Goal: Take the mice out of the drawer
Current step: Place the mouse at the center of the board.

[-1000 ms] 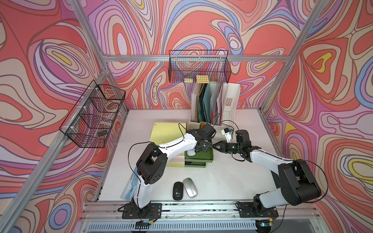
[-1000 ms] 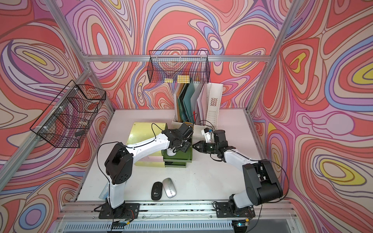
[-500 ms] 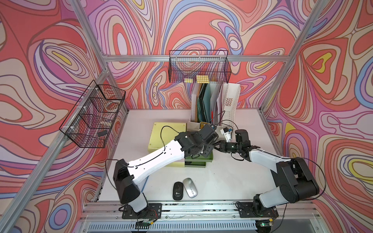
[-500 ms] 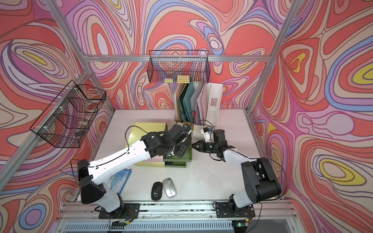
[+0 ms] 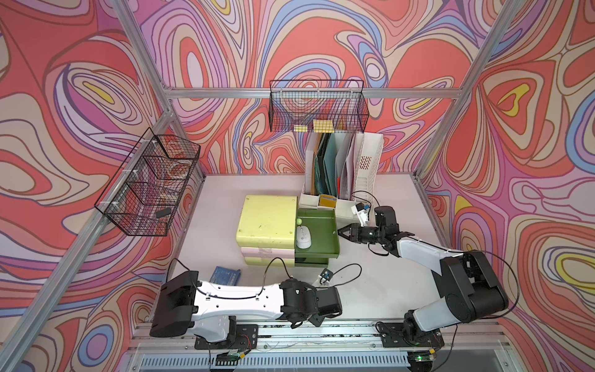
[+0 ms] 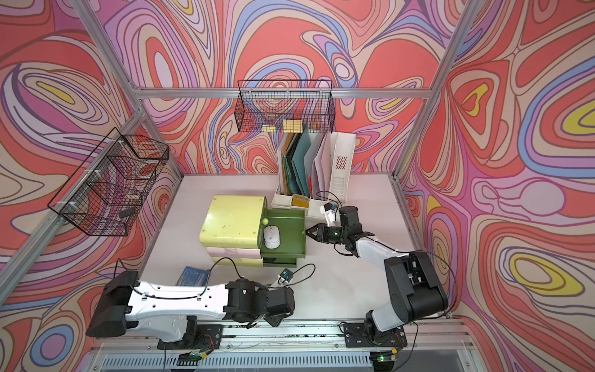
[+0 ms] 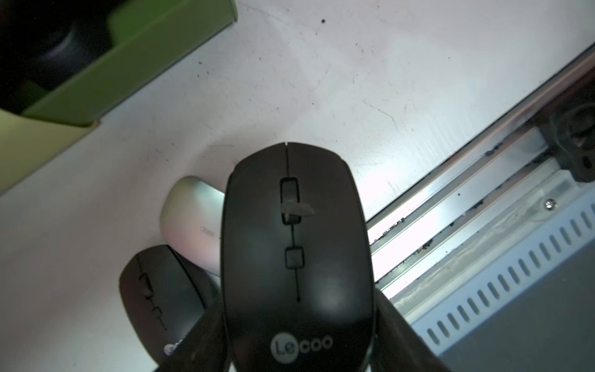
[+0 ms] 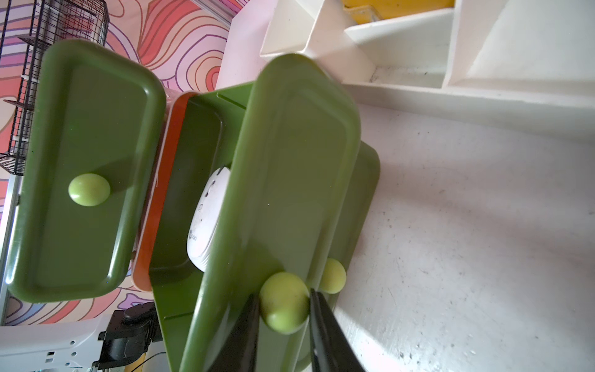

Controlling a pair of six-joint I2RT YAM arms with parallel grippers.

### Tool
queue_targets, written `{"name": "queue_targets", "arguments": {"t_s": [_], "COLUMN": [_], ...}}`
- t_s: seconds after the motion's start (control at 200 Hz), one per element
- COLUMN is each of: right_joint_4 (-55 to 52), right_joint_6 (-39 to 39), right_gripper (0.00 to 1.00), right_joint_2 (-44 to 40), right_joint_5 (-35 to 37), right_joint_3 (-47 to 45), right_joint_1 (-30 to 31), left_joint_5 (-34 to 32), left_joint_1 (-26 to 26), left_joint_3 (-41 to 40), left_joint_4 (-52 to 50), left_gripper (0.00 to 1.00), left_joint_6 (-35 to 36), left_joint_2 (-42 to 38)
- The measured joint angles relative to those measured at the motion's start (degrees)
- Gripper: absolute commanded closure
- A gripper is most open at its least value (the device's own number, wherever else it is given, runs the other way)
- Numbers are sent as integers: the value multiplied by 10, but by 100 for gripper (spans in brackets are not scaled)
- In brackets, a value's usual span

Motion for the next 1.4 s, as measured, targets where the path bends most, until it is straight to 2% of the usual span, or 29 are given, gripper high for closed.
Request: {"name": "queue_targets", "arguments": {"t_s": [0.135, 0.315, 0.541, 0.621, 0.781, 0.996, 1.152, 1.252, 1.397], "right_joint_4": [-1, -5, -11, -16, -17, -17, -17, -17, -16], "right_joint_6": [0, 0, 0, 0, 0, 0, 0, 0, 0], "right_gripper": [71, 71, 71, 71, 71, 71, 71, 71, 71], "right_joint_2": [-1, -5, -17, -21, -23, -23, -23, -23, -24], "right_joint_5": [1, 2, 7, 7, 9, 9, 9, 9, 9], "right_joint_3": [0, 0, -6, -9, -10, -10, -10, -11, -11], "right_joint_1": [0, 0, 0, 0, 0, 0, 0, 0, 0], "left_joint_5": [-10, -2, 15, 16, 26, 32, 26, 2, -37], "left_joint_1": [-10, -8, 2, 6, 17, 21, 19, 8, -22], "left_joint_3": [11, 59, 25, 14, 11, 12, 33, 81, 220], "left_joint_4": [56, 52, 53, 52, 56, 53, 24, -31, -119], "left_gripper": [45, 44, 44, 41, 35, 17, 15, 15, 15], "left_joint_6": [-69, -156, -224, -240, -251, -253, -252, -248, -204], "left_joint_2": [48, 124, 129, 129, 130, 132, 132, 132, 131]}}
